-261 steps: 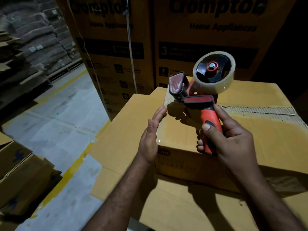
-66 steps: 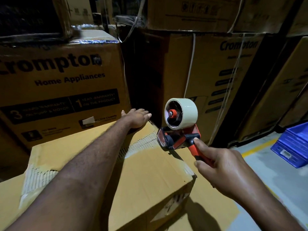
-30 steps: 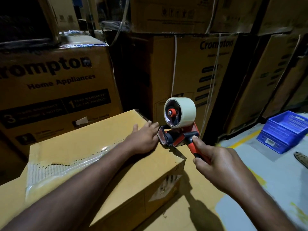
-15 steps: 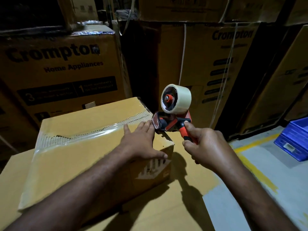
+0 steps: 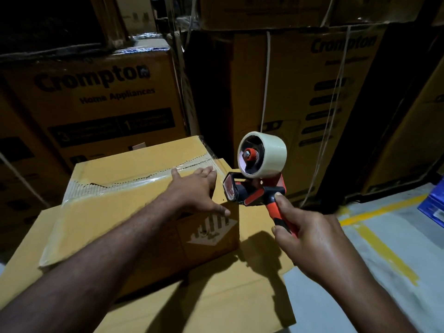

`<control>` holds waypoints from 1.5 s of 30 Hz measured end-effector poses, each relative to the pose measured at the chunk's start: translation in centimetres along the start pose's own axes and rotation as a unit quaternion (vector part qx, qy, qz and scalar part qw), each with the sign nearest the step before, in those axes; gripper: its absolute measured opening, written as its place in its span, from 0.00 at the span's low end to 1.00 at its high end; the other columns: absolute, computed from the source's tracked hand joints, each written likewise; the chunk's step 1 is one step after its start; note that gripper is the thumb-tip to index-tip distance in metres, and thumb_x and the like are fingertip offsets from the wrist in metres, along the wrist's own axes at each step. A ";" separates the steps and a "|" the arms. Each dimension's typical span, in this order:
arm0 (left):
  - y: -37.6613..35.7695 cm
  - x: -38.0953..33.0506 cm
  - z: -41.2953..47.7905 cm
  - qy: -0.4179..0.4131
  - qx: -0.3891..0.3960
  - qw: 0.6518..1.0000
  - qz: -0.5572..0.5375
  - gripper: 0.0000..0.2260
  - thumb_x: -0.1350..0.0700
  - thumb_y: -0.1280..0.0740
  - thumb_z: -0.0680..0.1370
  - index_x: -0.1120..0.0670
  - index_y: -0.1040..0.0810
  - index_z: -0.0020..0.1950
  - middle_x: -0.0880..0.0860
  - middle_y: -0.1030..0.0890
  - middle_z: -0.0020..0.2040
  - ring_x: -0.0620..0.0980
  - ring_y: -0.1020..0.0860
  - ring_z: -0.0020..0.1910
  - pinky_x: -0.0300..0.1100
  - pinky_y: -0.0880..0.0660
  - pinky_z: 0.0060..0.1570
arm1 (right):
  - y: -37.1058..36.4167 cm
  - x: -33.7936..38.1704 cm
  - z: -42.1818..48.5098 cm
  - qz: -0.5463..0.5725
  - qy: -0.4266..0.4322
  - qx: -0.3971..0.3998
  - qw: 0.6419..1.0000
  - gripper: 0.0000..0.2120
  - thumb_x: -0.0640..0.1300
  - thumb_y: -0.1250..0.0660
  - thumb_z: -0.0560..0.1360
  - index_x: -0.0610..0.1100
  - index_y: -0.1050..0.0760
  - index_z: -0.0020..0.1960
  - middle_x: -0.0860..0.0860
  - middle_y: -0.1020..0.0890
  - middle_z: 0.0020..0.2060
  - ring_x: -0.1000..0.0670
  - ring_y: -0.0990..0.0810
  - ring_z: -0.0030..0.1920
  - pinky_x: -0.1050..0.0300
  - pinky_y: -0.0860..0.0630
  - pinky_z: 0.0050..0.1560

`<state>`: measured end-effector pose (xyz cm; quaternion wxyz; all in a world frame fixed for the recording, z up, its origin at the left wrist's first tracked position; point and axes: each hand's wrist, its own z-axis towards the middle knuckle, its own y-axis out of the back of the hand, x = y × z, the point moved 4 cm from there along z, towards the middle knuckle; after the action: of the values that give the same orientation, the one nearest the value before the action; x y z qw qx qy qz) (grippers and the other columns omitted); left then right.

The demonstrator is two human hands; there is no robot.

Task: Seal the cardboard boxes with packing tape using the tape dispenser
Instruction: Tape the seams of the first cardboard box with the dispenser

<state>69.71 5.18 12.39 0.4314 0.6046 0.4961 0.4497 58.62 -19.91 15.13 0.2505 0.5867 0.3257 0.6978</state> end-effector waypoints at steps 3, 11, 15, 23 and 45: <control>0.0 0.2 -0.1 0.003 0.003 1.000 -0.011 0.57 0.23 0.36 0.67 0.51 0.58 0.83 0.48 0.57 0.83 0.50 0.54 0.82 0.76 0.56 0.71 | -0.2 -0.8 -1.5 0.012 -0.001 0.007 1.000 0.27 0.51 0.34 0.76 0.65 0.36 0.73 0.56 0.20 0.34 0.57 0.22 0.36 0.60 0.26 0.38; -0.2 -0.7 0.0 -0.011 0.011 0.999 -0.032 0.52 0.25 0.33 0.67 0.39 0.59 0.81 0.49 0.58 0.83 0.53 0.55 0.82 0.77 0.53 0.71 | -0.7 -1.7 -3.7 0.022 0.003 -0.003 1.000 0.28 0.51 0.35 0.78 0.64 0.41 0.75 0.58 0.25 0.31 0.60 0.26 0.35 0.69 0.31 0.35; -0.3 -0.2 -0.1 -0.010 0.020 0.999 -0.038 0.53 0.25 0.33 0.68 0.39 0.61 0.81 0.47 0.61 0.82 0.52 0.58 0.82 0.78 0.54 0.70 | -1.4 -2.3 -4.6 0.025 0.017 -0.018 0.999 0.29 0.52 0.33 0.77 0.64 0.41 0.74 0.58 0.23 0.35 0.61 0.25 0.39 0.70 0.31 0.40; -0.6 -0.6 0.2 -0.027 0.011 0.999 -0.030 0.54 0.24 0.33 0.67 0.40 0.61 0.81 0.44 0.63 0.82 0.52 0.61 0.81 0.78 0.56 0.70 | -3.0 -3.8 -5.5 -0.048 0.116 -0.093 0.988 0.35 0.45 0.23 0.70 0.55 0.31 0.73 0.55 0.16 0.39 0.55 0.22 0.34 0.72 0.38 0.32; 0.0 -2.3 -0.8 -0.079 0.073 0.990 -0.093 0.49 0.33 0.35 0.76 0.50 0.62 0.82 0.49 0.65 0.82 0.53 0.65 0.80 0.71 0.64 0.73 | -4.9 -4.2 -6.1 -0.067 0.106 -0.106 0.986 0.40 0.41 0.19 0.63 0.47 0.29 0.73 0.51 0.19 0.34 0.50 0.22 0.28 0.62 0.36 0.29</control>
<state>68.67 2.92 12.35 0.4638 0.6195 0.5460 0.3209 53.28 -20.75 8.08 0.3216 0.4559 0.3133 0.7685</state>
